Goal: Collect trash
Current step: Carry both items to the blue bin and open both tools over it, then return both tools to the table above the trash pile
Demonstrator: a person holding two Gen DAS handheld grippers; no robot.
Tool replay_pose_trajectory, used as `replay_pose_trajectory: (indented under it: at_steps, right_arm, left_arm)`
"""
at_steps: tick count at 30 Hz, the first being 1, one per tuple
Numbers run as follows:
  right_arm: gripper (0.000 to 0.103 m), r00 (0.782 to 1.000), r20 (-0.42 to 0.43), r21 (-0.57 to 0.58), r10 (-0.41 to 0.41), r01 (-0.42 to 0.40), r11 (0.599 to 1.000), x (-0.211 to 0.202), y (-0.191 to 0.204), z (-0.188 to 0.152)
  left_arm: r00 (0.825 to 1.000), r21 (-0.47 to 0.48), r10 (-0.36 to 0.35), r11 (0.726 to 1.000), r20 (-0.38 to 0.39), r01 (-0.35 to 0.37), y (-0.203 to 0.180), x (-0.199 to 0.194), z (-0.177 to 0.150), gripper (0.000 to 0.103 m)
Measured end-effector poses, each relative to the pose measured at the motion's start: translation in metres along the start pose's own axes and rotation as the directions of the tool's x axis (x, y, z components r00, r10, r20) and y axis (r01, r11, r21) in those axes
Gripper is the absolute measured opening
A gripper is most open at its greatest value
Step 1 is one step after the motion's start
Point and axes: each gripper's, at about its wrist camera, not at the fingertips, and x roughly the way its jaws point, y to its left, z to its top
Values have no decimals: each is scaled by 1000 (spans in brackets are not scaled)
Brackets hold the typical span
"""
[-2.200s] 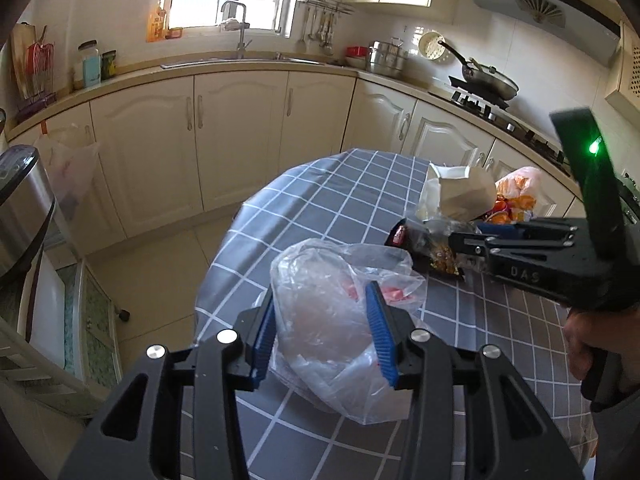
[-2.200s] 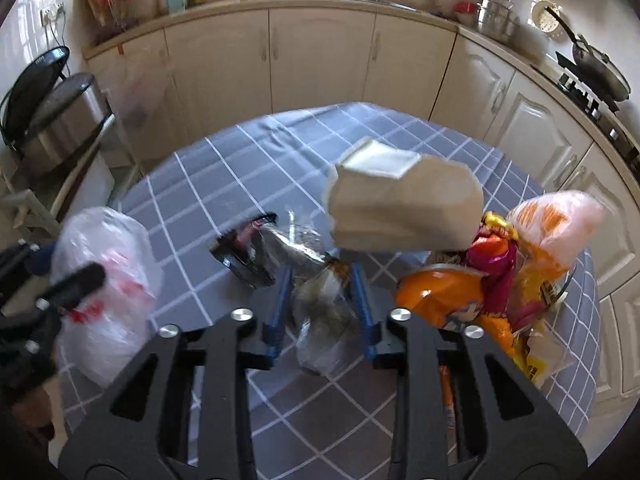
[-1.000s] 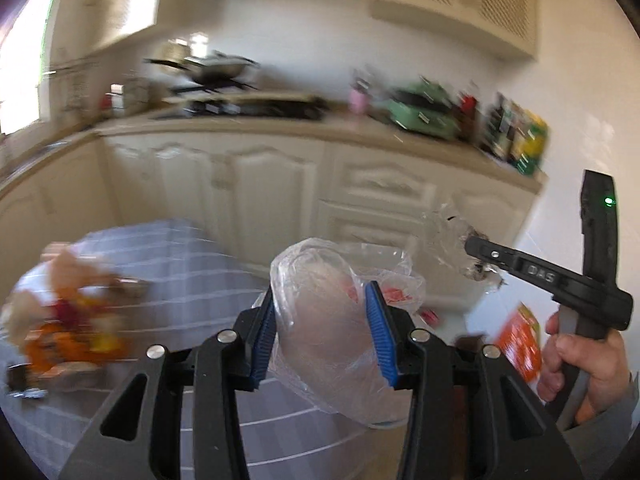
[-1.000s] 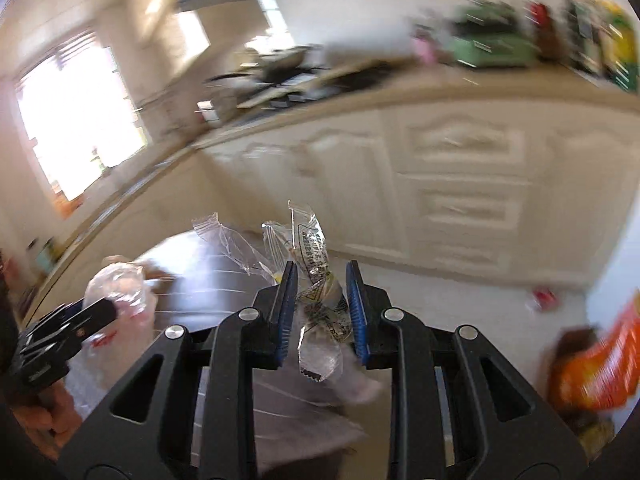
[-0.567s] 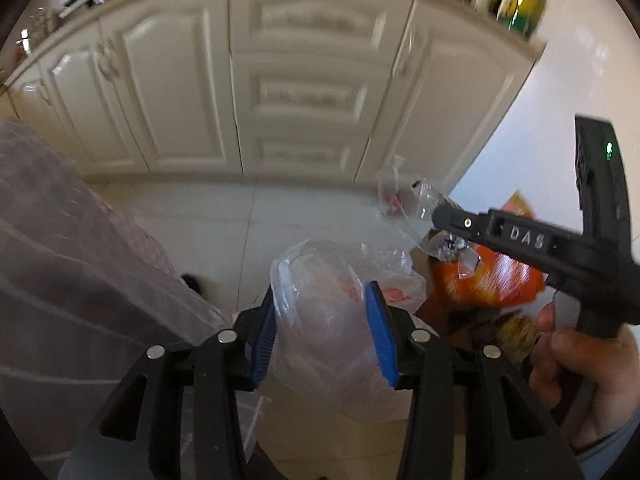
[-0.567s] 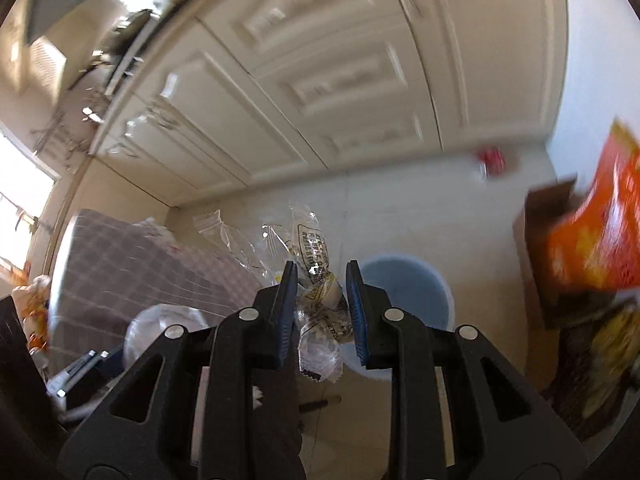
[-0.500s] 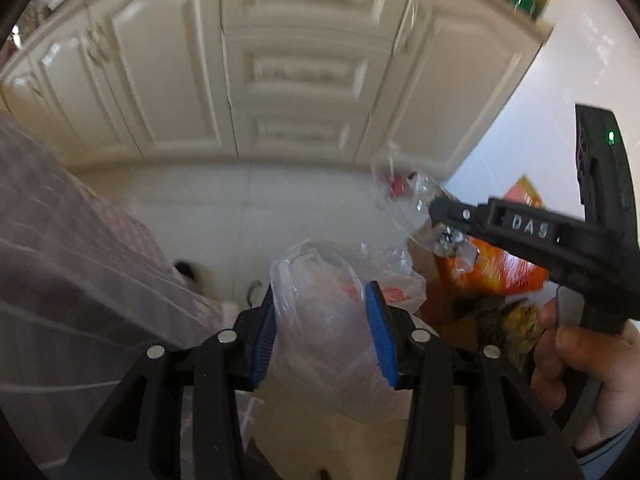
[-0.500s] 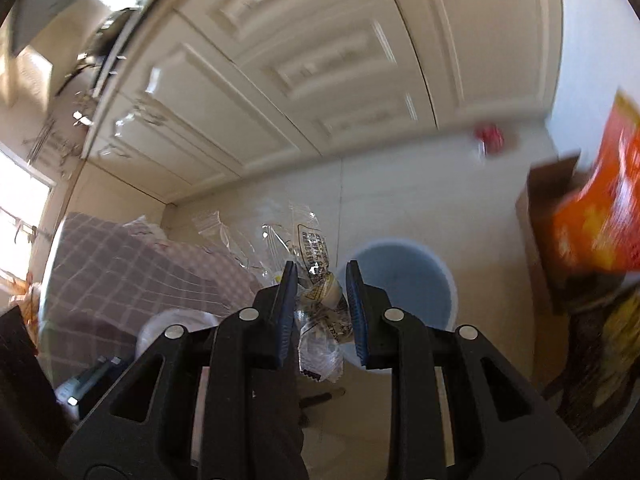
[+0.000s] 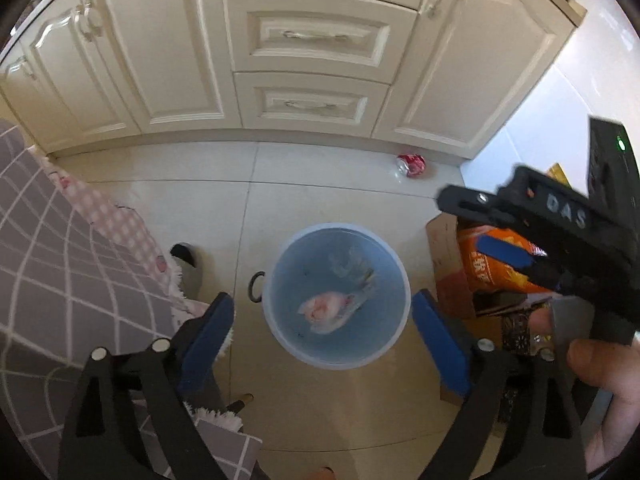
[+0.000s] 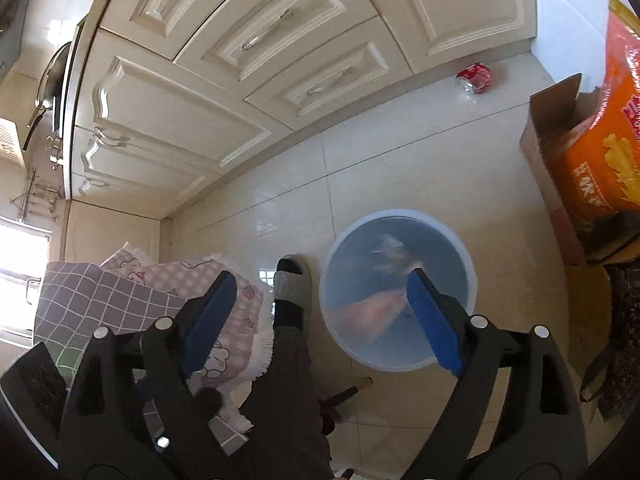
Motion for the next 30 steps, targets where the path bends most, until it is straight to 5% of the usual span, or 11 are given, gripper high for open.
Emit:
replay_pose_trajectory:
  at_steps: [7,17,30]
  right_arm:
    - [97,998,59,-17,-31,32,999,-31,8,-7]
    - [97,988,151,-104,-13,29,994,-91,55,-25]
    - [97,945,297,-321,136,-36,946,-188,179,-68]
  left_arm:
    - [997,-62,9,998,78,-4,5,-43,0,92]
    - [971,-49,13,999,240,-2,-6,-134,-6,94]
    - [885,-76,67,996,461,-36,32,-282,-37,94]
